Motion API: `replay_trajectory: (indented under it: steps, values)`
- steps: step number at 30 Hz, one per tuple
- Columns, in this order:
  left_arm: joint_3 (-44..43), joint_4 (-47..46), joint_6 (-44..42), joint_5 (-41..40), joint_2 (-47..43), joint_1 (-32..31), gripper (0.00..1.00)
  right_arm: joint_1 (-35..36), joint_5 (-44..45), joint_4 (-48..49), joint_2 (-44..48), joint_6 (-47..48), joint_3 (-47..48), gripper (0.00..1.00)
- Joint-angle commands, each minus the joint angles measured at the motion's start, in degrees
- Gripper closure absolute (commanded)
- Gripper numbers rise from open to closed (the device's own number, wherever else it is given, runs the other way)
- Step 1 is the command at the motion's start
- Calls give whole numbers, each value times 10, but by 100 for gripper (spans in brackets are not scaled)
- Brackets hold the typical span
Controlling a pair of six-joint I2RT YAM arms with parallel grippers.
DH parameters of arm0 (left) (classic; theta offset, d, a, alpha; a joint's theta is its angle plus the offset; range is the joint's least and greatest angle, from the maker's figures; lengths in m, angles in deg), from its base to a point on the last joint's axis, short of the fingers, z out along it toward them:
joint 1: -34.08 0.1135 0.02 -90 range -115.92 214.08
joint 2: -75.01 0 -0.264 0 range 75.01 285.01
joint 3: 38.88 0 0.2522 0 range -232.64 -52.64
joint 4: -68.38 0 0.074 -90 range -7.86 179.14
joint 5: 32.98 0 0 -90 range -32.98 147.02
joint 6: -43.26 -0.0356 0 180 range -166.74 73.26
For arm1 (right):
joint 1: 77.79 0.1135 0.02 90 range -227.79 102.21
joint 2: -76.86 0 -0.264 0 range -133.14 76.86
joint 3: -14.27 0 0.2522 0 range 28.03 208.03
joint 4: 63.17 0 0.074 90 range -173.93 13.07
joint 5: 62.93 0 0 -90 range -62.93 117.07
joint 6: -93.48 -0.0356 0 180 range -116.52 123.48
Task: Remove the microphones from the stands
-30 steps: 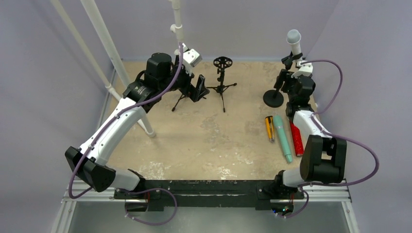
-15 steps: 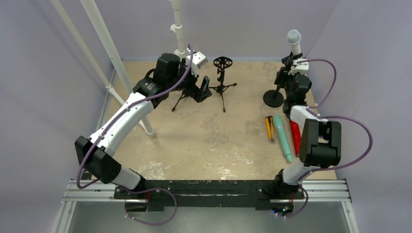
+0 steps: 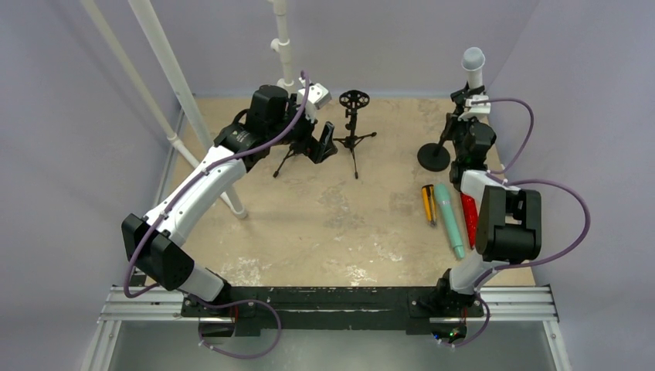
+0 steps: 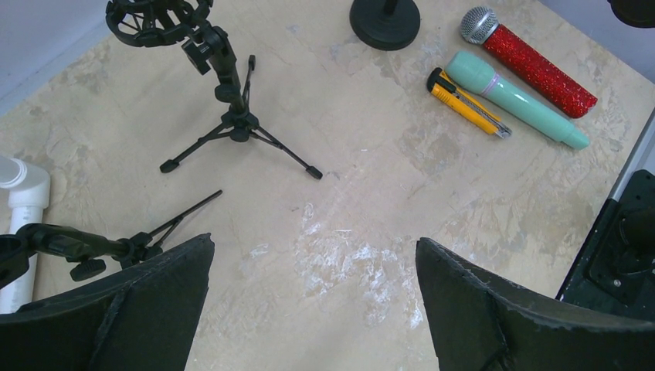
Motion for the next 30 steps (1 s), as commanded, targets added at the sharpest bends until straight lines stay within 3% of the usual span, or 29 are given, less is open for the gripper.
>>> replay_trajectory:
  steps: [1, 16, 30]
  values:
    - [-26, -16, -8, 9, -3, 1, 0, 0, -25, 26, 16, -18, -19, 100]
    - [-12, 2, -11, 9, -22, 2, 0, 53, -68, -13, 128, -28, -69, 100]
    - [33, -3, -27, -14, -81, 3, 0, 235, 21, -146, 248, 0, -112, 100]
